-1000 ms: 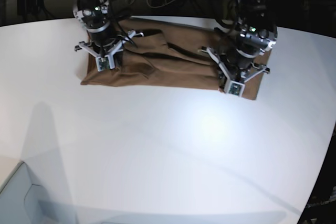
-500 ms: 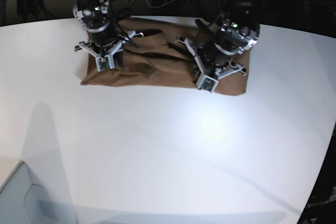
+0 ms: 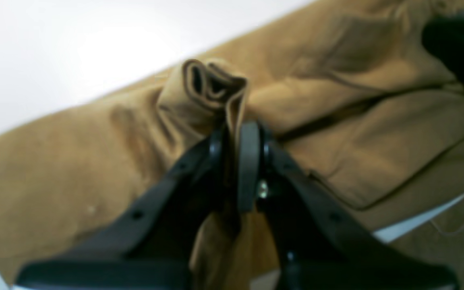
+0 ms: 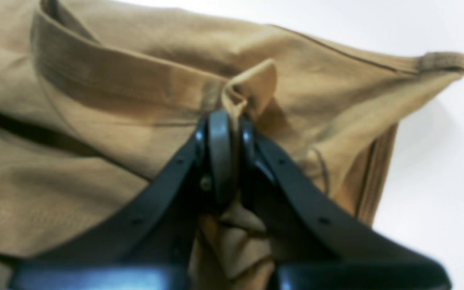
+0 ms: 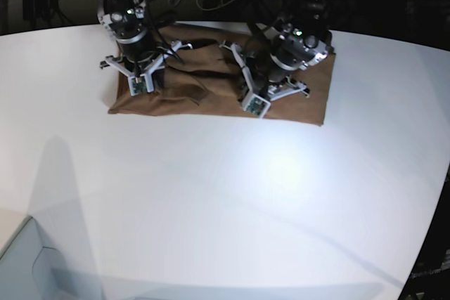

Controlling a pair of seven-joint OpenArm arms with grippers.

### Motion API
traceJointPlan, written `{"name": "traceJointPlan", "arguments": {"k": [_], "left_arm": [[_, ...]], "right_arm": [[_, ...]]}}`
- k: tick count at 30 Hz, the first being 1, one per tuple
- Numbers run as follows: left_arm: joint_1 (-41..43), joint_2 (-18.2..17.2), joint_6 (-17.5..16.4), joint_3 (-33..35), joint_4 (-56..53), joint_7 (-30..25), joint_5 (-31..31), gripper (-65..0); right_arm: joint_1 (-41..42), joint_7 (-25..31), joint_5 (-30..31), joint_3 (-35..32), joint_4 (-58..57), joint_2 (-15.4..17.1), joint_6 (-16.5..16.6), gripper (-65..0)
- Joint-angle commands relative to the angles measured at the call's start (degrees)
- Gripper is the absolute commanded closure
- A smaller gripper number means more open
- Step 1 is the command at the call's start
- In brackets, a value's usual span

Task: Layout the t-shirt on the table in an organized manner, then fold the t-shirt properly
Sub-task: 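Grasp the strip end with the left gripper and fold it toward the right gripper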

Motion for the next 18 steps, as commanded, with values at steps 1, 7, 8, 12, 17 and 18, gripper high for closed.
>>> {"name": "traceJointPlan", "arguments": {"k": [1,7,8,12,17,18], "left_arm": [[-0.34,0.40,0.09,0.16,0.75,-1.24,-0.69,-0.1],[-1.22,0.40,0.09,0.25,1.28,-1.24,-0.95,-0.1],[-1.66,0.40,0.09,0.25,1.19,-1.06,-0.95,-0.1],[-2.98,0.40,0.09,0.25,0.84,-0.89,-0.95,-0.1],[-4.03,0.40,0.09,0.34,0.84,-0.71,-0.95,-0.1],[-4.03,0.40,0.09,0.60,0.75,-0.71,-0.95,-0.1]], "right_arm": [[-0.09,0.69,0.50,-0.13,0.75,-0.25,-0.14,-2.3],[-0.09,0.69,0.50,-0.13,0.75,-0.25,-0.14,-2.3],[-0.09,0.69,0.50,-0.13,0.75,-0.25,-0.14,-2.3],[-0.09,0.69,0.50,-0.13,0.75,-0.25,-0.14,-2.3],[-0.09,0.69,0.50,-0.13,0.75,-0.25,-0.14,-2.3],[-0.09,0.69,0.50,-0.13,0.75,-0.25,-0.14,-2.3]]}}
